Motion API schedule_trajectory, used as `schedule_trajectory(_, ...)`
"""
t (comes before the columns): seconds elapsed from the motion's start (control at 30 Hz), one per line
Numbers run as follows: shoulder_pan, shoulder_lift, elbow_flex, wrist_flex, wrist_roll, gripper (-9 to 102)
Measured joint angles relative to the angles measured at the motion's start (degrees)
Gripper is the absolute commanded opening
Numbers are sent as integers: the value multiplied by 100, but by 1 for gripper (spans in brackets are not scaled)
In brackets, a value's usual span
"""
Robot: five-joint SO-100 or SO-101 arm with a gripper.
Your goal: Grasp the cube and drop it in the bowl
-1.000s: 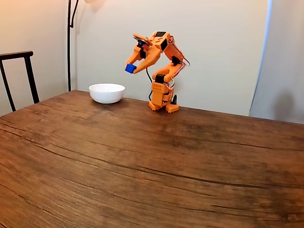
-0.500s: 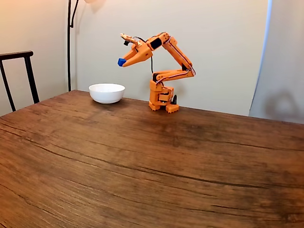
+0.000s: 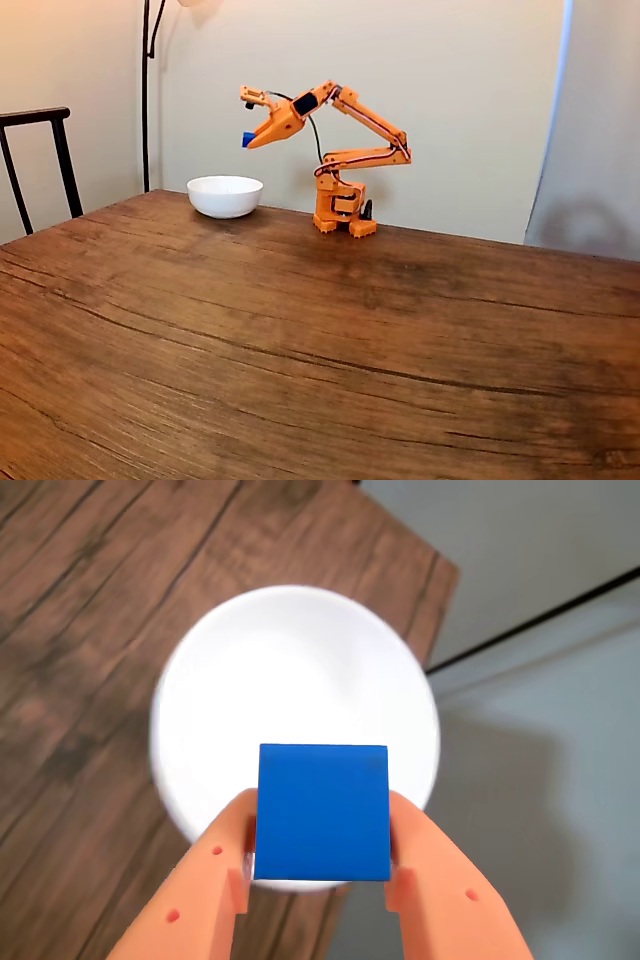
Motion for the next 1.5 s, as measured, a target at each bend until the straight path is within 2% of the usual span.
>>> schedule_trajectory(0.37, 255, 0, 1740, -1723, -483, 10)
schedule_trajectory(0.57, 413, -9, 2171, -2426, -642, 11)
schedule_trajectory(0.7, 501, -9, 2259, -2716, -809, 20)
schedule_trajectory(0.83, 501, -9, 2259, -2751, -967, 27)
schedule_trajectory(1.17, 105, -9, 2030, -2584, -1204, 26)
schedule_trajectory(1.4, -668, 53, 1239, -1828, -1204, 7)
schedule_trajectory(1.5, -1107, 53, 923, -1617, -1195, 3)
